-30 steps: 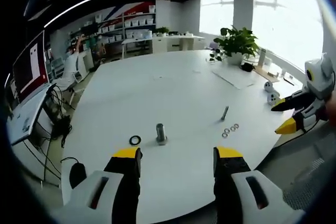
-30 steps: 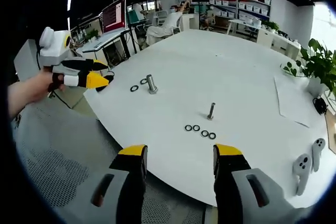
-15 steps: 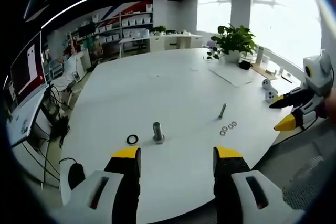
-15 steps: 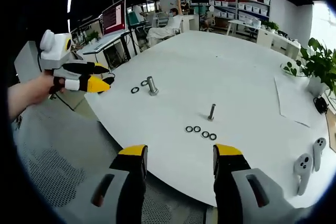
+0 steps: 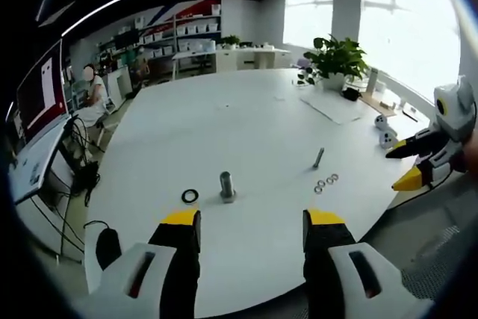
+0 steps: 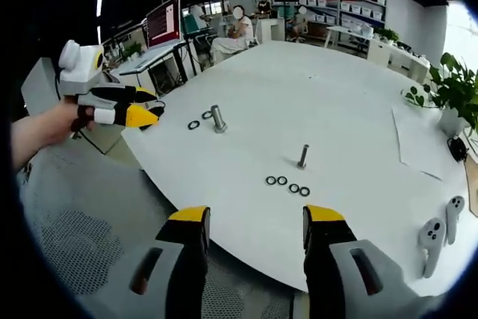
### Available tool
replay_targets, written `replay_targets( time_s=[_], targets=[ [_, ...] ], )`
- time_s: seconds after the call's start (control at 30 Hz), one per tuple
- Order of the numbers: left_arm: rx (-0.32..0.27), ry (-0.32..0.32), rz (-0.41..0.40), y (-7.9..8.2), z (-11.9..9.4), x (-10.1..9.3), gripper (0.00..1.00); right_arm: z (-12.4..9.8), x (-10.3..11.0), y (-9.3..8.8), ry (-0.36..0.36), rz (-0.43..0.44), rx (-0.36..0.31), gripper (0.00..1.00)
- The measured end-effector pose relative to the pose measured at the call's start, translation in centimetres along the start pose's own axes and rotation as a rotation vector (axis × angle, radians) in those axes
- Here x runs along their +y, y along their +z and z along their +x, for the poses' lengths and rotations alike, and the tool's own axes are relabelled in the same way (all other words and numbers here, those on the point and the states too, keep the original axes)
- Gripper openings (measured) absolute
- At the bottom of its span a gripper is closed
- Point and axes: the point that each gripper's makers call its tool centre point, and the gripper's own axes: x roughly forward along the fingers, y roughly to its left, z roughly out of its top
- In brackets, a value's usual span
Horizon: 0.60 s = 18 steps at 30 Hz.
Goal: Place the washer onto the threaded stud by aligning its center hole with the stud, sliding it down to the base, and recovering from edge contact or off-axis alignment until the washer reaches the visible bottom stop.
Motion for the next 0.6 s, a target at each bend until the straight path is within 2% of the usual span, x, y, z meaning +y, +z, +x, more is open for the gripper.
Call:
replay_targets(
  time_s=[0.23,0.6],
  targets=[
    [0.031,-0.005,0.03,-0.7,0.2,-0.5,0.53,0.0,0.4,0.1,0.021,-0.001,-0.002,0.53],
    [0.063,-0.006,0.006,-1.4,0.4,-0.3,0.52,0.1,0.8,0.2,0.047,0.019,-0.013,0.53]
  ],
)
